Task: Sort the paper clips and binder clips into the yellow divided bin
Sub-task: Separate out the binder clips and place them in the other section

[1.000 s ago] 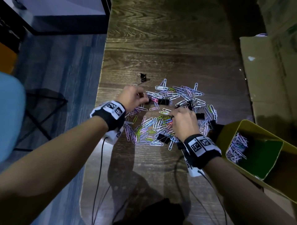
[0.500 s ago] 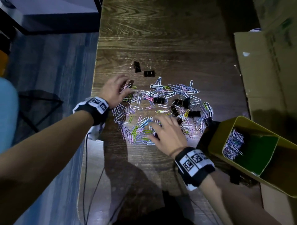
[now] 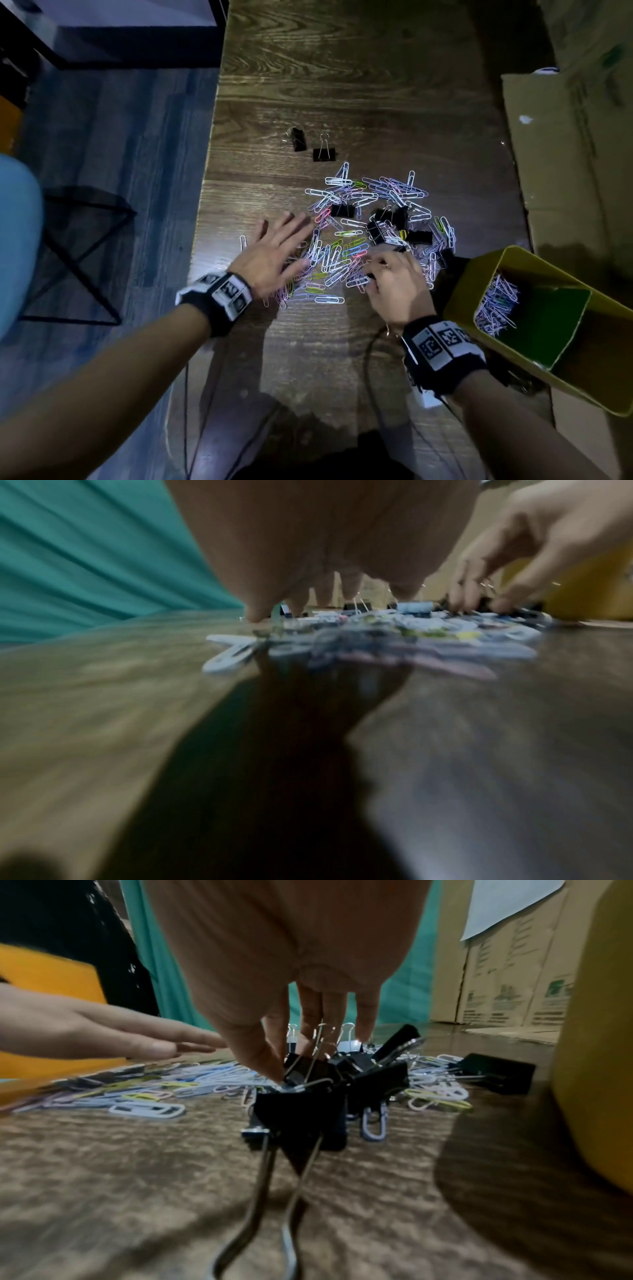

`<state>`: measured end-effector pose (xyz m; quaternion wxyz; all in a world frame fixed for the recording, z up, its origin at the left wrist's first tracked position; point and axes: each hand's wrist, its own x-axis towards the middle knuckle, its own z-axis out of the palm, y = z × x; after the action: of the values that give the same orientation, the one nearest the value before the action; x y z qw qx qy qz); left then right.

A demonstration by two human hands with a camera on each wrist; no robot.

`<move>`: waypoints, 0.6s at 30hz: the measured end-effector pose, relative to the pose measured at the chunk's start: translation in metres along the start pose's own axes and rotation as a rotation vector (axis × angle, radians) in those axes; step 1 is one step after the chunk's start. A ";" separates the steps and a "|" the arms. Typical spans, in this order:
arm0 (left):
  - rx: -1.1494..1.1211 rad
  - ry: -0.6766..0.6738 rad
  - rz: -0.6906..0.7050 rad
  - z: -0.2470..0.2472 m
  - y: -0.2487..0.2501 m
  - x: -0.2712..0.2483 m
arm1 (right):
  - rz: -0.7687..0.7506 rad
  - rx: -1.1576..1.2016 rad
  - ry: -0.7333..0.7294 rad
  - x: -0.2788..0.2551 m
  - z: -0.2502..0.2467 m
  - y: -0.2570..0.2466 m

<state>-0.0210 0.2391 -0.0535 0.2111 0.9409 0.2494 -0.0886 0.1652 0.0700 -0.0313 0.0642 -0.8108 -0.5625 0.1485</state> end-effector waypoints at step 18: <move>-0.058 0.061 -0.157 0.009 0.010 -0.035 | -0.239 -0.008 -0.190 0.003 0.004 -0.037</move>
<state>-0.0464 0.2121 -0.0481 0.2231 0.9142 0.3313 -0.0688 0.1315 0.0861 -0.0259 0.0247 -0.7207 -0.6590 0.2137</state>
